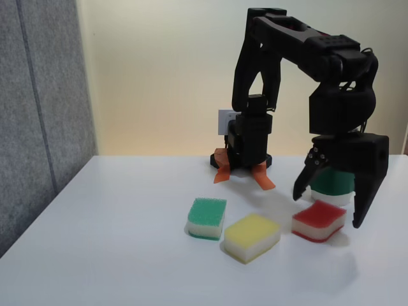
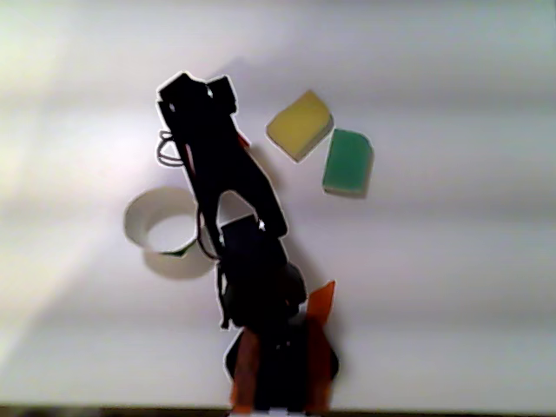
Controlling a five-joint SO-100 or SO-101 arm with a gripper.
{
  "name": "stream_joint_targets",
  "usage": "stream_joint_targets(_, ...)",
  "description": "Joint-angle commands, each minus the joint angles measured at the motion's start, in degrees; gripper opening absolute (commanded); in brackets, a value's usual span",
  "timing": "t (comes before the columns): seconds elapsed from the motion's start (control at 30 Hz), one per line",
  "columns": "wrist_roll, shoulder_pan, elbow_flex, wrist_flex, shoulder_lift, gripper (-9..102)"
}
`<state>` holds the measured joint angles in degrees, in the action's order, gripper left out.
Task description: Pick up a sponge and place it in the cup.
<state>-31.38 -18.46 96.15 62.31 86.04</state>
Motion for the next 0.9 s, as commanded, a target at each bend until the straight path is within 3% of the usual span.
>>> stream_joint_targets(0.0, 0.1, 0.1, 3.1, -1.6, 2.3, 41)
stream_joint_targets(0.23, 1.3, 0.8, 12.2, -5.9, 4.7, 22)
stream_joint_targets(0.4, 0.3, 1.5, 16.3, -8.1, 6.2, 0)
stream_joint_targets(0.53, 1.9, 1.6, 16.3, -6.9, 7.7, 0)
stream_joint_targets(0.87, 2.4, 3.6, 7.6, 4.7, 18.2, 0)
